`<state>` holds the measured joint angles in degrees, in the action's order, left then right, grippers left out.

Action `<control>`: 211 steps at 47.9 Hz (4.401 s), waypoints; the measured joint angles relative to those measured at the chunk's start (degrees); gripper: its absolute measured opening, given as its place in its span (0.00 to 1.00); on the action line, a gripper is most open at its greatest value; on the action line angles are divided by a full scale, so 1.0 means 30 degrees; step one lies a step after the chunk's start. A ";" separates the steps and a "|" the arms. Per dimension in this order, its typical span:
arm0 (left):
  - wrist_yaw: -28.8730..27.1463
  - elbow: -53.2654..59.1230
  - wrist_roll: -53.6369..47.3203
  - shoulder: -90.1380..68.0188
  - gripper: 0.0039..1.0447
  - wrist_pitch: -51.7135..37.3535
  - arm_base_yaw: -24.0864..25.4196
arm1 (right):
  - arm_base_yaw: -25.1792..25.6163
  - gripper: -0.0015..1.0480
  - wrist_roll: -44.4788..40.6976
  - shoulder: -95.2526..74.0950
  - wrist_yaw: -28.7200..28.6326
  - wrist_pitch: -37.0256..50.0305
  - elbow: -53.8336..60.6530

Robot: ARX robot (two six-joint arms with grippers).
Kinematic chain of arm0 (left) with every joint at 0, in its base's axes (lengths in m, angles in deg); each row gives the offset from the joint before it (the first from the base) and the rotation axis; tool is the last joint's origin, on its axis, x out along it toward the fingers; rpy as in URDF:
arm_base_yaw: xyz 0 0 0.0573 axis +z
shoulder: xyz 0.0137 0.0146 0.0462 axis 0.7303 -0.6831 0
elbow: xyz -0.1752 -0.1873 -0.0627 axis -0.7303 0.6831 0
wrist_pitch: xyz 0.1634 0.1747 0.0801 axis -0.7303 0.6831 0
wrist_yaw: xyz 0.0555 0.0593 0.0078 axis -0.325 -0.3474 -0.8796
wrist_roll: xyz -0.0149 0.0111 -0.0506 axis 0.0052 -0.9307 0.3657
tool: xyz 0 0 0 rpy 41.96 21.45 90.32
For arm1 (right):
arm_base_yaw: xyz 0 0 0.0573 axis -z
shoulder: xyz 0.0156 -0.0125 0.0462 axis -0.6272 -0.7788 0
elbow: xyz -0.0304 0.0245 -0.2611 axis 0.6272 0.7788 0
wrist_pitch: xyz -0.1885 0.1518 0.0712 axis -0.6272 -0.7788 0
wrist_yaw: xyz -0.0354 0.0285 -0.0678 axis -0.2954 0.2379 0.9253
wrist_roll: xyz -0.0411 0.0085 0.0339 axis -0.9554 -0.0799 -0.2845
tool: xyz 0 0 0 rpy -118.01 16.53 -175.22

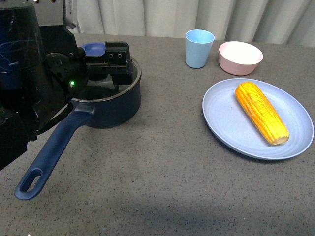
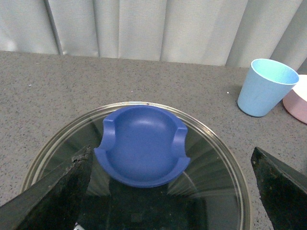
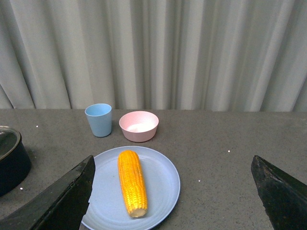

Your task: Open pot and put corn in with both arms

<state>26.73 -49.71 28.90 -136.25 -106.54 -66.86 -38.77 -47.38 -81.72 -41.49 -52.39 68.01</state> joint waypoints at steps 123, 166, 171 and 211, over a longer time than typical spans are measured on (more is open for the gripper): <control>0.2237 -0.1158 0.1115 -0.3206 0.95 0.0619 0.9158 | 0.0000 0.91 0.0000 0.0000 0.0000 0.0000 0.0000; 0.8320 1.0287 0.1632 2.4531 0.94 1.4331 1.3493 | 0.0000 0.91 0.0000 0.0000 0.0000 0.0000 0.0000; 0.8641 1.0520 0.1632 2.6345 0.94 1.5416 1.3784 | 0.0000 0.91 0.0000 0.0000 0.0000 0.0000 0.0000; 0.4517 1.3209 -0.1909 3.4563 0.04 1.8134 0.6732 | -0.0007 0.91 0.0000 0.0000 0.0000 0.0000 0.0000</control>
<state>40.28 -10.09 23.18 -32.56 -52.14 -46.66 -38.79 -47.38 -81.72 -41.49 -52.39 68.01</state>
